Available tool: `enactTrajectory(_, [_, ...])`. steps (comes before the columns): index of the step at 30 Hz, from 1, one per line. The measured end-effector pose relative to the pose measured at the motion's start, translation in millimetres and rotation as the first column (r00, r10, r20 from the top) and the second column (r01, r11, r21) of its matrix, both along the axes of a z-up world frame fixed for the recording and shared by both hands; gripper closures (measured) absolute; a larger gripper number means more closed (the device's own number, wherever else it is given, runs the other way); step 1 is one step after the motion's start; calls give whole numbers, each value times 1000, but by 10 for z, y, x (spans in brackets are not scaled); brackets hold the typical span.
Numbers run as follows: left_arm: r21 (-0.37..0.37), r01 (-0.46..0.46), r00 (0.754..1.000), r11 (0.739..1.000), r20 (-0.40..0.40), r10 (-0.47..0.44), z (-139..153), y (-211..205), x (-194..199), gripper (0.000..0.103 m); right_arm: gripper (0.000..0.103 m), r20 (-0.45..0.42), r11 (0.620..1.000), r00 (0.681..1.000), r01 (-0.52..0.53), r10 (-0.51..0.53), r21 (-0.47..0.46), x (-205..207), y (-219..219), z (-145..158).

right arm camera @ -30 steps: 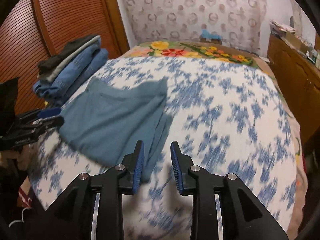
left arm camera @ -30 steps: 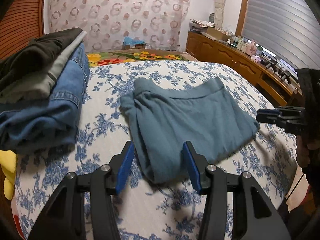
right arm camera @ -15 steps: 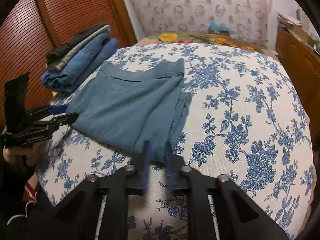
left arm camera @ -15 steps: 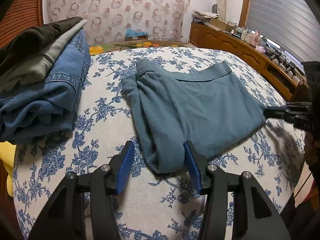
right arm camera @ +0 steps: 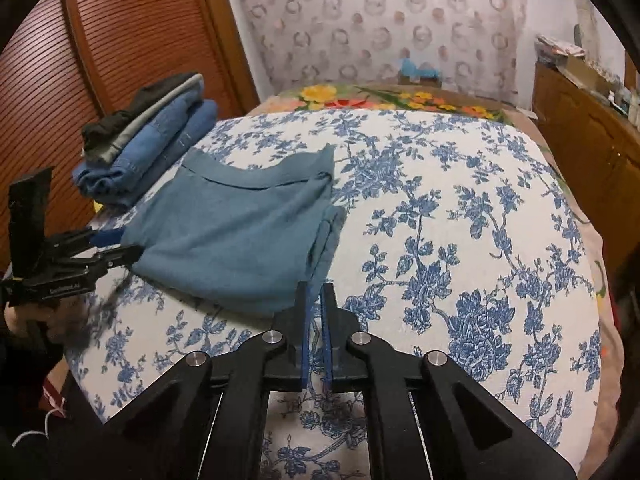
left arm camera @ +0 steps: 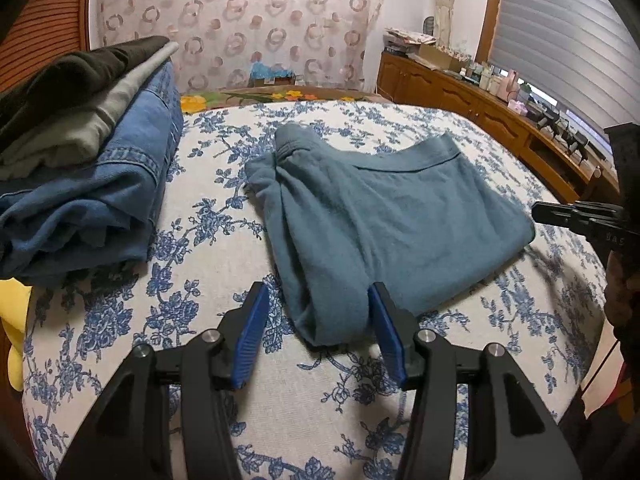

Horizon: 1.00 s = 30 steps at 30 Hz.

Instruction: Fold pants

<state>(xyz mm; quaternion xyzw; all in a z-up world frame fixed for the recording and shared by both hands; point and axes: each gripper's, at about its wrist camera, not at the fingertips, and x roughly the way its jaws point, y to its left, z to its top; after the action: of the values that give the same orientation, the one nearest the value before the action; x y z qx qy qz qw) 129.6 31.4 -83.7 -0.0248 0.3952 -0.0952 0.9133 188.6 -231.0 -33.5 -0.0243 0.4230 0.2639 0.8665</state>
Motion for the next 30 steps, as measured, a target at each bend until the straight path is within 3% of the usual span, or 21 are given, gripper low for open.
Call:
enactTrajectory(3, [-29,-1,1000,1000,5,1,21,29,-52,55,91,0,1000,1000,-1,1,6,14,7,22])
enactTrajectory(7, [-73,4,1000,997,-20,-6,-29,59,-59,68,80,-23,1000,1000,-9,9,15,26,52,-37])
enactTrajectory(10, [-73,17,1000,997,-23,-19,-24,29,-14,74,77,-44,1000,999,-15,16,15,44,125,-112])
enactTrajectory(13, [-106,33,999,994,-35,-37,-27,17,40,87,77,-70,1000,997,-13,14,16,80,177,-162])
enactTrajectory(16, [-107,31,999,994,-30,-35,-4,2,21,93,77,-76,1000,997,-10,11,11,88,202,-182])
enactTrajectory(20, [-113,30,999,993,-9,-31,47,0,-89,96,97,-76,1000,997,-24,25,14,33,246,-205])
enactTrajectory(30, [-82,56,997,995,53,-52,249,-76,-559,97,100,0,998,1000,-23,23,55,-387,104,60])
